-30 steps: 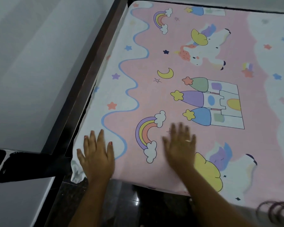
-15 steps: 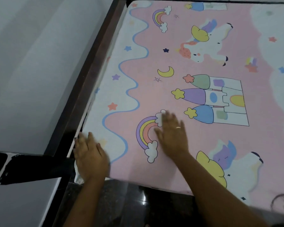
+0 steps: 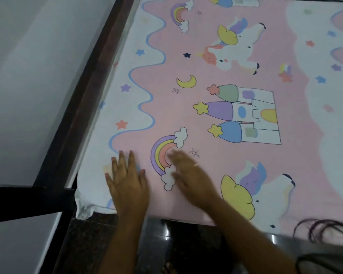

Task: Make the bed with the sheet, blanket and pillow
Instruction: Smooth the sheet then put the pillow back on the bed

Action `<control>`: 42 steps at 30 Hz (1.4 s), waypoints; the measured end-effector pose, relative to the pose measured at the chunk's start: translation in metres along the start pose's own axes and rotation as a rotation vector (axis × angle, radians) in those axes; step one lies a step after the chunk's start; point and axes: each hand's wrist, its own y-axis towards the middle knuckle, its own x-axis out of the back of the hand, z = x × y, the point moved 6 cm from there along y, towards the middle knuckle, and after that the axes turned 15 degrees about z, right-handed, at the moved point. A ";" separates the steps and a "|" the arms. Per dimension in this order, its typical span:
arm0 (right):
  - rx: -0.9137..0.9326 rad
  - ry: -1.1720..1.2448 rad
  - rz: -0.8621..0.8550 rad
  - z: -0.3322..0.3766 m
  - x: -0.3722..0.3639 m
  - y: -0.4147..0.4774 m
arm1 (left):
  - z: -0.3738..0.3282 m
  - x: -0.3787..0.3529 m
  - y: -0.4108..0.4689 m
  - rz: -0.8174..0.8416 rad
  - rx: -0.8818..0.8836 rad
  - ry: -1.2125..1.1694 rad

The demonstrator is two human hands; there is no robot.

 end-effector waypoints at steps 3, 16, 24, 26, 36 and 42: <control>-0.352 -0.203 -0.137 -0.100 0.053 -0.060 | -0.058 -0.023 -0.012 0.050 -0.251 0.039; 0.046 -0.262 0.156 -0.006 -0.022 -0.097 | -0.122 -0.075 -0.048 0.338 -0.544 0.035; -0.270 -0.180 -0.281 -0.085 0.046 -0.126 | -0.186 -0.080 -0.060 0.341 -0.662 -0.096; -0.403 -0.191 -0.297 -0.115 0.055 -0.146 | -0.216 -0.095 -0.076 0.390 -0.743 -0.027; -1.601 0.330 -0.576 -0.192 0.014 -0.408 | -0.230 -0.149 -0.120 0.548 -0.889 0.380; -1.320 0.070 -0.509 -0.201 0.082 -0.347 | -0.264 -0.147 -0.130 0.497 -0.906 0.419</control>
